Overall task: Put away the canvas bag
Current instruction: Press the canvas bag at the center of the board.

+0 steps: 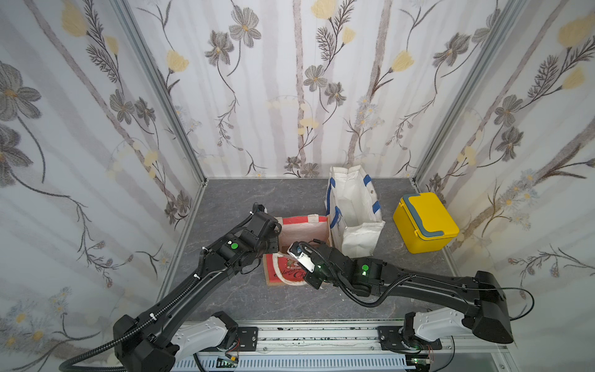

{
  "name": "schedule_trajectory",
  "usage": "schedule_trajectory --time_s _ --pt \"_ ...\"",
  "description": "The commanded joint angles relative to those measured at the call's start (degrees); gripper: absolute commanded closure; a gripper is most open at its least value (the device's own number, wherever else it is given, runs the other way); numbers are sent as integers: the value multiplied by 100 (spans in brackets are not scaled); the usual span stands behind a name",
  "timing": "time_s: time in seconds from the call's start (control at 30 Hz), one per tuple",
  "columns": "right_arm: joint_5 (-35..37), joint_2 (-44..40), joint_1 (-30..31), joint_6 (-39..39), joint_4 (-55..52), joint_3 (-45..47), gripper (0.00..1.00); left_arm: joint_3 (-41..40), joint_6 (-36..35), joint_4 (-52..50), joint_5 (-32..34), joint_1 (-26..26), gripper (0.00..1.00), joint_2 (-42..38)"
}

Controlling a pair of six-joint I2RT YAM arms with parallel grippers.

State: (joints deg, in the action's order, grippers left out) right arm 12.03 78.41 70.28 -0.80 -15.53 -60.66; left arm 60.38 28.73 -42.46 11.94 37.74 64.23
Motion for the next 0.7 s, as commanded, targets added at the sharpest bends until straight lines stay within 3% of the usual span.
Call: schedule_trajectory --time_s 0.0,0.07,0.2,0.3,0.47,0.67 --pt "16 -14 -24 46 -6 -86 91 130 -67 -44 523 18 58 58" --pt "37 -75 -53 11 -88 -62 91 119 -73 -251 867 -112 65 -46" --pt "123 -198 -140 -55 -245 57 94 -29 -140 -340 633 -515 83 -417" --pt "158 -269 -197 -87 -325 142 97 -128 -85 -340 309 -548 83 -648" --pt "-16 -333 -219 -96 -387 149 96 -334 -7 -455 474 -561 77 -605" --pt "-508 -210 -210 142 -150 17 91 -366 -32 420 -688 -549 86 -849"
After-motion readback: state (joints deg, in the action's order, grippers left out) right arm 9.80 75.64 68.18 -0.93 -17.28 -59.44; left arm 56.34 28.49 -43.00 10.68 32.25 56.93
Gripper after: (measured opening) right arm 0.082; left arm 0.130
